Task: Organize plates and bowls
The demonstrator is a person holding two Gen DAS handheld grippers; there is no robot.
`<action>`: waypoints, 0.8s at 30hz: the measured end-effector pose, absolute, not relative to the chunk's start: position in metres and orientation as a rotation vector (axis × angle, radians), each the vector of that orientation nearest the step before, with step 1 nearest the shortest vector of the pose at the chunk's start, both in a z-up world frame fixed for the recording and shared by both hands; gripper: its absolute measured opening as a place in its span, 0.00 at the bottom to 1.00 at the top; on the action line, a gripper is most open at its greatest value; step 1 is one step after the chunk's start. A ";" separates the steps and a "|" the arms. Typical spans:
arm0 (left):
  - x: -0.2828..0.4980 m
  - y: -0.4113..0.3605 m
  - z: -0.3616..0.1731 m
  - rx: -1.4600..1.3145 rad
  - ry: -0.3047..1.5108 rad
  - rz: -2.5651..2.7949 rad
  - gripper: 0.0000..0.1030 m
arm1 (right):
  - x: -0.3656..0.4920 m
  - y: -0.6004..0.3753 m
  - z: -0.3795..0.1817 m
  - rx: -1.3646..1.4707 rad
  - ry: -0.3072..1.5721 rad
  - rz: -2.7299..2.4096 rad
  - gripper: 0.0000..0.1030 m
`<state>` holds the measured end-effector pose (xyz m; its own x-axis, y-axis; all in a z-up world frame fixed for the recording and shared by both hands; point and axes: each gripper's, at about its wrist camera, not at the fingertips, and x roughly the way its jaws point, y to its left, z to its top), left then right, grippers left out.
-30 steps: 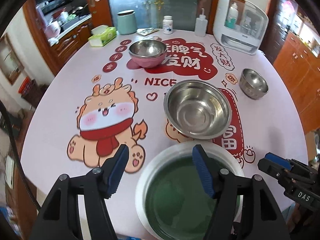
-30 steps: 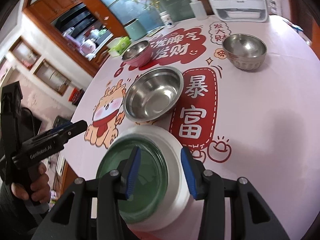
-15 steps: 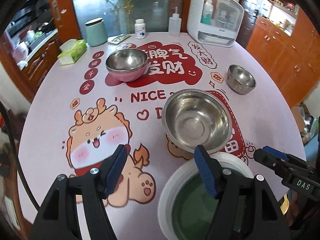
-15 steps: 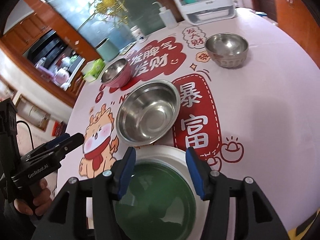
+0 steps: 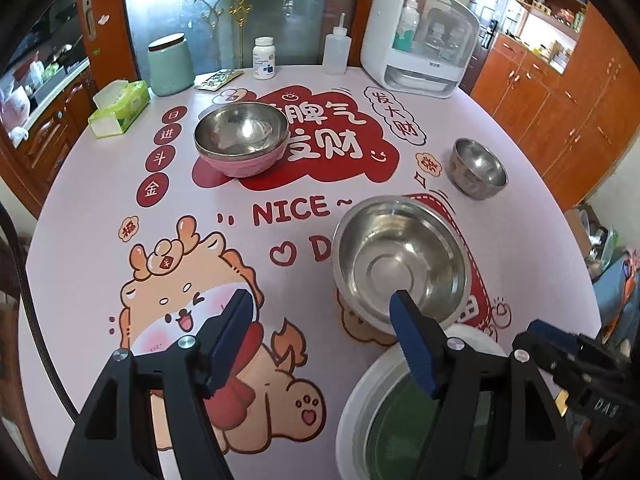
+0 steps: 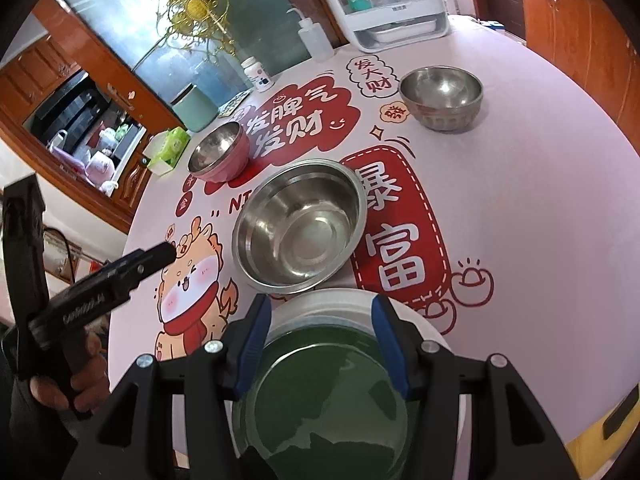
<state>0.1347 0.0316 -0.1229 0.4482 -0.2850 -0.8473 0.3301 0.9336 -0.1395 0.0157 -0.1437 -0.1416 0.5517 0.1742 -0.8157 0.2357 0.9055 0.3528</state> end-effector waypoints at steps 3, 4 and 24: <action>0.142 0.028 -0.125 0.028 1.045 -0.368 0.68 | 0.024 -0.148 -0.144 0.457 0.997 -0.017 0.51; 0.144 0.027 -0.126 0.027 1.048 -0.358 0.68 | 0.028 -0.149 -0.145 0.459 1.001 -0.009 0.51; 0.182 -0.003 -0.165 -0.016 1.183 -0.253 0.68 | 0.101 -0.171 -0.182 0.447 1.122 0.105 0.51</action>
<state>0.1823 -0.0029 -0.1654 0.3534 -0.2045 -0.9128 0.1873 0.9715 -0.1451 0.1010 -0.1707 -0.1824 0.4389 0.3021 -0.8462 0.1406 0.9071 0.3968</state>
